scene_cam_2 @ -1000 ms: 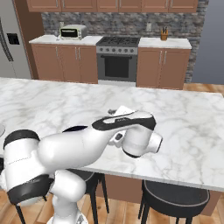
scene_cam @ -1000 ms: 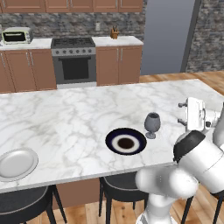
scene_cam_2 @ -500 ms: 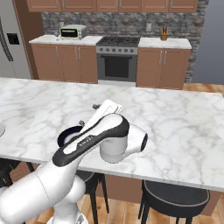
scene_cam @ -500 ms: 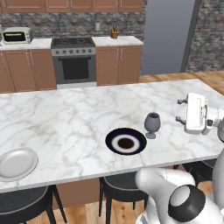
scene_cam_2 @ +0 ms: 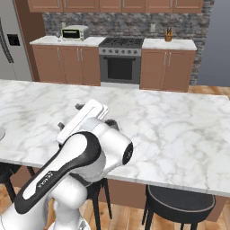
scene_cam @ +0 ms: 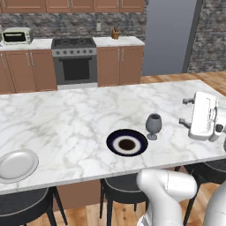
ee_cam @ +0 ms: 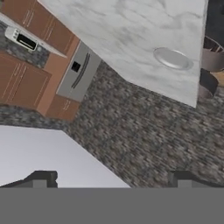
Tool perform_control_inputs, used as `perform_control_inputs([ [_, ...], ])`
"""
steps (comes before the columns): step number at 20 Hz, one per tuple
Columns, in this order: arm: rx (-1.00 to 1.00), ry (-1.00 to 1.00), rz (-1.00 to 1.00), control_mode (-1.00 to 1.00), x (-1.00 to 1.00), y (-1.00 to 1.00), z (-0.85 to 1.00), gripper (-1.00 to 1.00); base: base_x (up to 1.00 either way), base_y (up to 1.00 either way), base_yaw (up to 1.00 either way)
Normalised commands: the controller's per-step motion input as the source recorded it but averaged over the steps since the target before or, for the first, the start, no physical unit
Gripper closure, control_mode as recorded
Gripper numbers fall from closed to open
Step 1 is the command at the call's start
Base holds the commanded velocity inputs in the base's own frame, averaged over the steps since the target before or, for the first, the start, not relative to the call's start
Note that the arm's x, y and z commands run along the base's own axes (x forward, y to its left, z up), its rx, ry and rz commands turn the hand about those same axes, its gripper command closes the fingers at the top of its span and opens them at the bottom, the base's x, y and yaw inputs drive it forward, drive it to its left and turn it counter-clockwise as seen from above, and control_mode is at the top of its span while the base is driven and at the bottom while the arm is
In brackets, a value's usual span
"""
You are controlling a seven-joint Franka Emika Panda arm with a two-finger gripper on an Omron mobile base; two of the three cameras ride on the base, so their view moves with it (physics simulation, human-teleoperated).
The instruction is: Retrieve the wine glasses from the counter and place one next to each plate.
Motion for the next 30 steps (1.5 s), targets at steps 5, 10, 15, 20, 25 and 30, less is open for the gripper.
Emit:
perform_control_inputs([
  [5,0.0,0.0,0.0,1.0,-0.14,0.0,0.13,-1.0,-0.7,-0.05,-0.04],
  [10,0.0,0.0,0.0,1.0,0.0,0.0,0.0,-1.0,-0.97,-0.49,-0.06],
  [15,0.0,0.0,0.0,1.0,0.0,0.0,0.0,-1.0,-1.0,-0.82,-0.05],
  [20,0.0,0.0,0.0,1.0,0.0,0.0,0.0,-1.0,-0.58,-0.97,-0.05],
  [25,0.0,0.0,0.0,1.0,0.0,0.0,0.0,-1.0,0.0,-1.0,-0.01],
  [30,0.0,0.0,0.0,1.0,0.0,0.0,0.0,-1.0,0.17,-1.0,0.0],
])
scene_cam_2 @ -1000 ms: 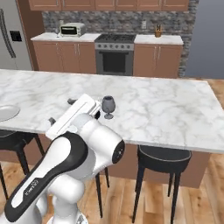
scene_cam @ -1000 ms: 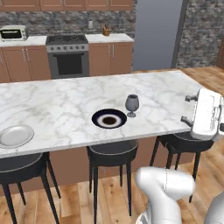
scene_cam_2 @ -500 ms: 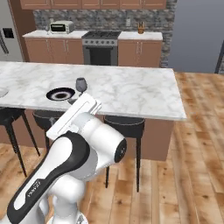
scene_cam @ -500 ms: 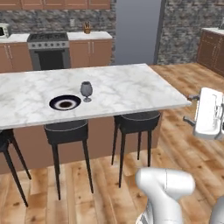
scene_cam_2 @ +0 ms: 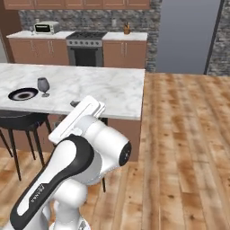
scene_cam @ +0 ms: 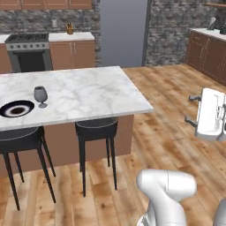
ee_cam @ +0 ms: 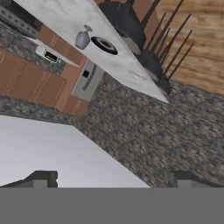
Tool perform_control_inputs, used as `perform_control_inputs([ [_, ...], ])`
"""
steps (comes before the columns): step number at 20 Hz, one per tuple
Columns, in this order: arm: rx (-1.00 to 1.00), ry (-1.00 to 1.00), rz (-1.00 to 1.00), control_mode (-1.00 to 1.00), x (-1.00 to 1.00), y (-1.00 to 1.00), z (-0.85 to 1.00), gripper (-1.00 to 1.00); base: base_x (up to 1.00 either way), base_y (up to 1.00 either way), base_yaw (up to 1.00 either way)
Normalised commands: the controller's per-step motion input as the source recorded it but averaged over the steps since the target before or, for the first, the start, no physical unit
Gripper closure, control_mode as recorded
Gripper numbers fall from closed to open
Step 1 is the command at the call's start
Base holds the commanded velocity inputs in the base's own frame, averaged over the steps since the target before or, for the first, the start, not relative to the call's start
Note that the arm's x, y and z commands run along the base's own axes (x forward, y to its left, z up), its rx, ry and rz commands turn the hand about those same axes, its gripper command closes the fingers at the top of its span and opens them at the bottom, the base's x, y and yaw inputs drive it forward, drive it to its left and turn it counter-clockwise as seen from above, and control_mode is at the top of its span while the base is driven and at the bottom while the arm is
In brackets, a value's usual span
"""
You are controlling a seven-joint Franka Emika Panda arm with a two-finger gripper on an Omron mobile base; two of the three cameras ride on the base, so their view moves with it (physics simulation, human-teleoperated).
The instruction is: Retrieve the wine glasses from the counter and place one next to each plate.
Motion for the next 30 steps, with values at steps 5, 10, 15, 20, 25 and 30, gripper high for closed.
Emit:
perform_control_inputs([
  [5,0.0,0.0,0.0,1.0,0.0,0.0,0.0,-1.0,0.35,-1.0,0.0],
  [10,0.0,0.0,0.0,1.0,0.0,0.0,0.0,-1.0,0.51,-1.0,0.0],
  [15,0.0,0.0,0.0,1.0,0.0,0.0,0.0,-1.0,0.86,-1.0,0.0],
  [20,0.0,0.0,0.0,1.0,0.0,0.0,0.0,-1.0,1.0,-1.0,0.0],
  [25,0.0,0.0,0.0,1.0,0.0,0.0,0.0,-1.0,1.0,-0.83,0.03],
  [30,0.0,0.0,0.0,1.0,0.0,0.0,0.0,-1.0,1.0,-0.12,0.04],
])
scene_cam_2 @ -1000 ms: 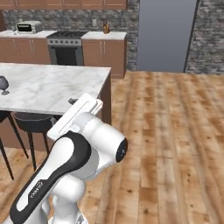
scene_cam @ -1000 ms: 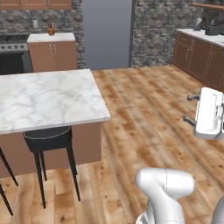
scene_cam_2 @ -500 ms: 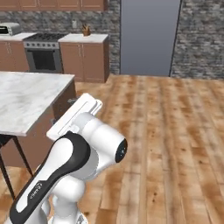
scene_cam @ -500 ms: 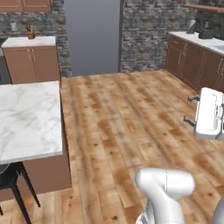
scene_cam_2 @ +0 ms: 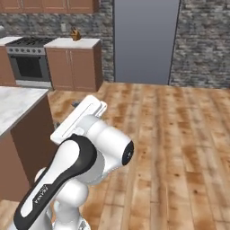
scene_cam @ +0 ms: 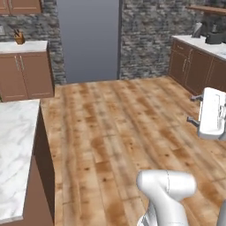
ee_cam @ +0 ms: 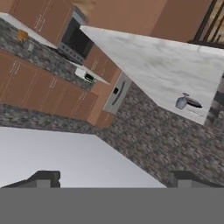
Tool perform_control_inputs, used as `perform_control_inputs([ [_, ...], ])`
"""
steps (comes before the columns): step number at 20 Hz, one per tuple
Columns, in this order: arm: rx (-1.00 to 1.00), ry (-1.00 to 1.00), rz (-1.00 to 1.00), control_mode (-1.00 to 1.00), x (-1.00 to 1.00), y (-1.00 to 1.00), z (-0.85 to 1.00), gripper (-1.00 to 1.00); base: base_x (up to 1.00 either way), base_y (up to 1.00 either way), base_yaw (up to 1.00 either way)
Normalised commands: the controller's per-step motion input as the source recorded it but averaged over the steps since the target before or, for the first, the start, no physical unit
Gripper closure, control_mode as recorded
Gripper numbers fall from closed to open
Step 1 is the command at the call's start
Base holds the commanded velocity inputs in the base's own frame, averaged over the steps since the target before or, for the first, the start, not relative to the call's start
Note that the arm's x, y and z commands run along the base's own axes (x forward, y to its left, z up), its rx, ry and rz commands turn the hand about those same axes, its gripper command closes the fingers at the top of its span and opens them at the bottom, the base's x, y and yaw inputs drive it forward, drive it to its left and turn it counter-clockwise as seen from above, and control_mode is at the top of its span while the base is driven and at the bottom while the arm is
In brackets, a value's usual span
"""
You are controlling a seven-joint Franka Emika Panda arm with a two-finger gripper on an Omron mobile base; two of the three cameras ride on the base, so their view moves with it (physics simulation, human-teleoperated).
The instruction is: Retrieve the wine glasses from the counter and place one next to each plate.
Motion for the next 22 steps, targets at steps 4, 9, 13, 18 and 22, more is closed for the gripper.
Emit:
perform_control_inputs([
  [4,0.0,0.0,0.0,1.0,0.0,0.0,0.0,-1.0,1.0,0.24,0.12],
  [9,0.0,0.0,0.0,1.0,0.0,0.0,0.0,-1.0,1.0,0.2,0.24],
  [13,0.0,0.0,0.0,1.0,0.0,0.0,0.0,-1.0,1.0,0.0,0.26],
  [18,0.0,0.0,0.0,1.0,0.0,0.0,0.0,-1.0,1.0,-0.17,0.26],
  [22,0.0,0.0,0.0,1.0,0.0,0.0,0.0,-1.0,1.0,-0.27,0.27],
])
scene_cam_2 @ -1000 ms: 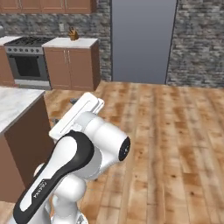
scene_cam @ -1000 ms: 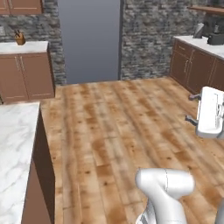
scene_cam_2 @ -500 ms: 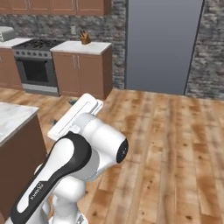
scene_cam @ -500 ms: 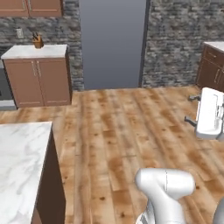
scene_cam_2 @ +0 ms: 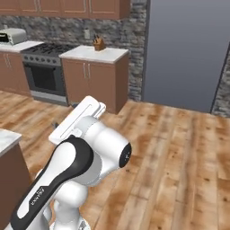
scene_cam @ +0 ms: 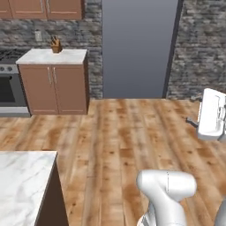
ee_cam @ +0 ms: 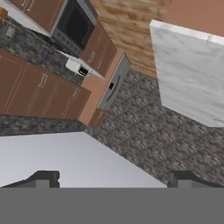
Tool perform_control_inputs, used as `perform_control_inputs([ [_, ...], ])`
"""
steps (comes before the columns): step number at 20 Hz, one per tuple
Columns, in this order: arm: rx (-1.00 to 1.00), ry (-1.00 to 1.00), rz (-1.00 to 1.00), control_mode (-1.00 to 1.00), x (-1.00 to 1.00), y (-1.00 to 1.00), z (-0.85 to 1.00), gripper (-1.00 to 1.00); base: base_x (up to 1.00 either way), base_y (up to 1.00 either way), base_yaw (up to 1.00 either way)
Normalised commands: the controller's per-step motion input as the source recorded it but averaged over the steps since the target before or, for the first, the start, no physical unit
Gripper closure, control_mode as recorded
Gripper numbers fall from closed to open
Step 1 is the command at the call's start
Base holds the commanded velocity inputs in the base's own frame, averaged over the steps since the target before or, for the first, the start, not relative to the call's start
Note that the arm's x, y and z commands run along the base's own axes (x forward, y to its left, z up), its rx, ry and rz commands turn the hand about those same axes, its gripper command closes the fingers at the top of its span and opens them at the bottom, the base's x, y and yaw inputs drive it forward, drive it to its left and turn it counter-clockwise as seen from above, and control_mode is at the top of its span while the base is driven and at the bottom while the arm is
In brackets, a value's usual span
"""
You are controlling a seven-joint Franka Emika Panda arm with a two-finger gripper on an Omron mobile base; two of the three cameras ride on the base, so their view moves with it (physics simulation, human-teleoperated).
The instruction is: Retrieve the wine glasses from the counter and place one next to each plate.
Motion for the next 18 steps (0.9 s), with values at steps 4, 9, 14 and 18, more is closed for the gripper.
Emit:
perform_control_inputs([
  [4,0.0,0.0,0.0,1.0,0.0,0.0,0.0,-1.0,1.0,-0.16,0.24],
  [9,0.0,0.0,0.0,1.0,0.0,0.0,0.0,-1.0,1.0,-0.21,0.25],
  [14,0.0,0.0,0.0,1.0,0.0,0.0,0.0,-1.0,1.0,-0.1,0.24],
  [18,0.0,0.0,0.0,1.0,0.0,0.0,0.0,-1.0,1.0,0.08,0.26],
])
